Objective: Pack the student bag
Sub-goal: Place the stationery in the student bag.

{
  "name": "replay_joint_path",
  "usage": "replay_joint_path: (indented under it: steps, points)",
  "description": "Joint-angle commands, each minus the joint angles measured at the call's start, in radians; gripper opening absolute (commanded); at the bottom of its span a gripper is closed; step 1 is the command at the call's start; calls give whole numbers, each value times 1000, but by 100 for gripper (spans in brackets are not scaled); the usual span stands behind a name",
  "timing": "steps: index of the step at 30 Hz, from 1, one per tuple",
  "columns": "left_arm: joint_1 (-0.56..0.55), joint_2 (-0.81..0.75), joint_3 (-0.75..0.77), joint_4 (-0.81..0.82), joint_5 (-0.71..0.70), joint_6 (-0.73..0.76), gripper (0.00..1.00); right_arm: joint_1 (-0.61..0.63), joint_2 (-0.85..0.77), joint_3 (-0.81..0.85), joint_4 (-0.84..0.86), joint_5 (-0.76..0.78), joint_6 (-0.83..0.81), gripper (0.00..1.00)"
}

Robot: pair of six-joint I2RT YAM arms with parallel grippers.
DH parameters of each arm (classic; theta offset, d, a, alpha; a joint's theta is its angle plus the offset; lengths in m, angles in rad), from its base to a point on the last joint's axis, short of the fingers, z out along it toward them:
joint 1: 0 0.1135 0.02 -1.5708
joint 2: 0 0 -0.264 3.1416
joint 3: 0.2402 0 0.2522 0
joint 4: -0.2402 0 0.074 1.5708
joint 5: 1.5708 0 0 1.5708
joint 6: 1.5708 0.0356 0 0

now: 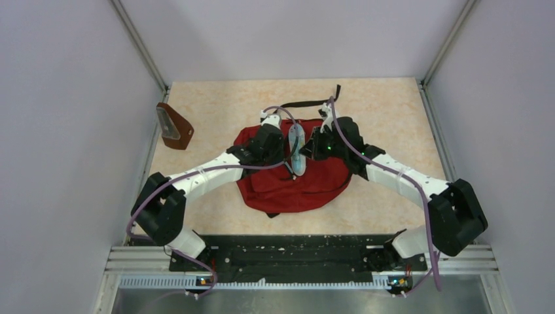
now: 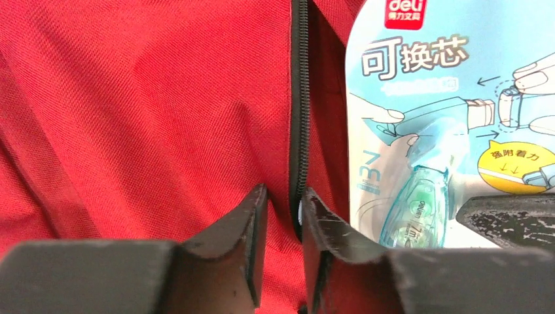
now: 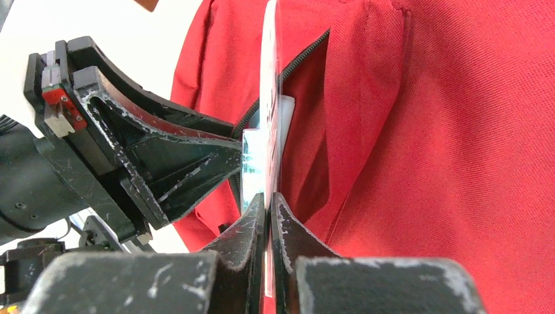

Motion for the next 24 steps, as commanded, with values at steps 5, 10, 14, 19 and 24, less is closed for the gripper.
replay_joint_path:
  steps: [5,10,14,19,24]
  points:
    - [-2,-34,14,57,-45,20,4,-7,42,-15,-32,-75,54,0]
    - [-2,-45,13,83,-41,-4,0,-7,89,-13,-44,-118,71,0]
    - [-2,-61,4,112,-47,-25,0,-7,113,-24,-48,-127,85,0]
    - [-1,-98,-32,193,-18,-24,0,-7,145,-21,-19,-161,93,0]
    - [0,-101,-31,185,22,6,0,-7,175,-4,60,-234,128,0]
